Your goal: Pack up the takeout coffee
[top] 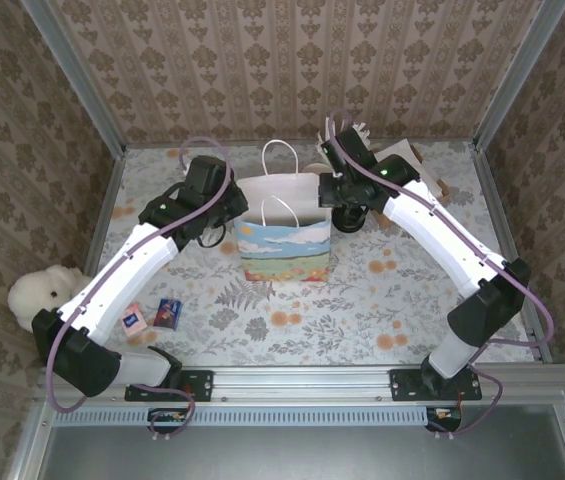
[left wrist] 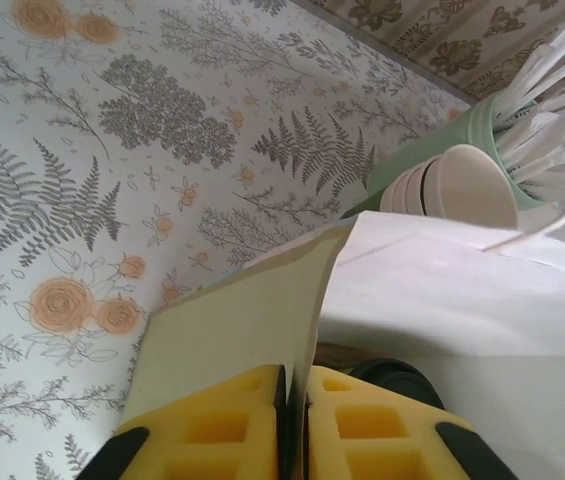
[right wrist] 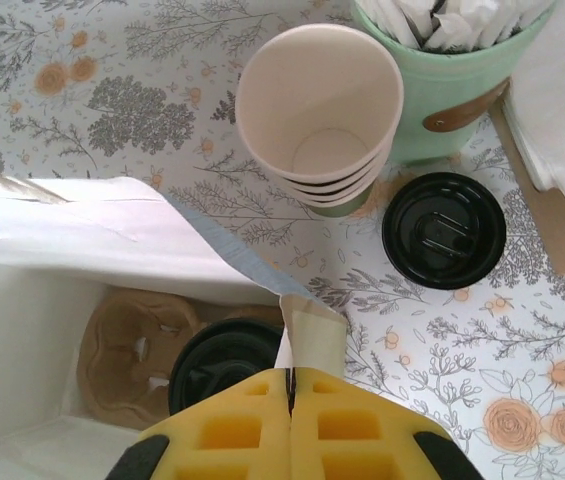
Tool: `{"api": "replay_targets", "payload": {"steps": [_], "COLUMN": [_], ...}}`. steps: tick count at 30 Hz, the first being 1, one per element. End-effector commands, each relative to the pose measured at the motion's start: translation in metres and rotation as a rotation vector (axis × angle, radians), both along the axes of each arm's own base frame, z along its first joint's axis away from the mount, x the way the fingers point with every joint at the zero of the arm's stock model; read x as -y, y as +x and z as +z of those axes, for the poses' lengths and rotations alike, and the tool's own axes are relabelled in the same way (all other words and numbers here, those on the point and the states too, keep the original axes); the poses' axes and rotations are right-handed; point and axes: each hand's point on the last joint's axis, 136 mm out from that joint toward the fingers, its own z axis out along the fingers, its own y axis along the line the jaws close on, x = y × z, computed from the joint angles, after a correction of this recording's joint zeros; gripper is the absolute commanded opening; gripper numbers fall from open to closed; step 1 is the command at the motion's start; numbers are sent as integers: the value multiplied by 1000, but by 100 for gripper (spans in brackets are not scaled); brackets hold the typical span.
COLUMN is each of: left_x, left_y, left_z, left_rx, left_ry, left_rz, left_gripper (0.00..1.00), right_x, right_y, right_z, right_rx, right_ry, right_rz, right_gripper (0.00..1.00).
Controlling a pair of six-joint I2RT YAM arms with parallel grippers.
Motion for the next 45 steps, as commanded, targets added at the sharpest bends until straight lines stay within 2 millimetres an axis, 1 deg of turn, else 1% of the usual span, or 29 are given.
{"api": "replay_targets", "payload": {"steps": [1,2,3,4,5,6,7,8,9,11,13,14,16,17,19,20,21,23,24,25,27,29,32,35,38,41,45], "left_x": [-9,-11,-13,-15,-16,-18,-21,-26,-28,-43,-59,-69,-90,-101,-123,-134,-141,-153,-156,-158,-159,-157,-153,-151,-152,-153,-150], "left_y": [2,1,0,-1,-3,-4,-6,-8,-10,-11,-13,-15,-16,-16,-17,-18,-19,-21,-22,-22,-22,-21,-21,-24,-27,-27,-24], "left_z": [23,25,26,28,32,35,40,45,50,60,67,68,64,59,44,35,26,5,-2,-11,-22,-29,-38,-47,-53,-52,-49], "left_rx": [57,60,59,63,67,74,85,97,113,163,205,223,234,232,202,177,150,88,67,45,19,4,-32,-83,-108,-104,-90], "left_ry": [-24,-33,-41,-51,-64,-66,-68,-69,-70,-65,-50,-41,-25,-11,19,23,19,1,-11,-25,-56,-77,-92,-101,-100,-117,-148], "left_rz": [-3,-5,-8,-12,-29,-42,-50,-54,-62,-51,-22,8,73,110,190,230,263,316,334,348,357,344,315,300,300,314,312], "left_gripper": [22,30,37,45,52,58,64,70,75,86,95,99,100,100,100,100,100,100,100,100,100,100,100,100,100,100,100], "right_x": [-4,-2,0,3,6,9,10,10,10,20,37,48,70,82,94,96,93,78,68,60,54,52,58,56,45,34,28], "right_y": [-1,-2,-2,-2,-3,-4,-5,-7,-7,-5,-2,1,11,17,29,34,38,45,47,50,60,74,98,117,128,136,144], "right_z": [-1,2,5,10,15,21,27,34,39,49,55,55,52,48,40,38,37,35,36,37,38,43,46,49,47,44,43], "right_rx": [-27,-23,-17,-4,10,24,42,66,88,154,190,196,203,206,206,203,197,195,200,214,254,307,346,369,366,350,364], "right_ry": [-1,2,7,16,24,35,51,68,79,98,114,122,120,116,124,137,153,155,155,151,125,75,-8,-35,-16,10,3], "right_rz": [41,36,31,26,20,18,25,51,66,59,24,1,-48,-75,-83,-70,-33,94,169,233,300,338,332,343,389,429,441], "right_gripper": [14,24,29,40,47,54,64,71,76,86,100,100,100,100,100,97,94,90,89,88,87,82,75,68,63,59,59]}}
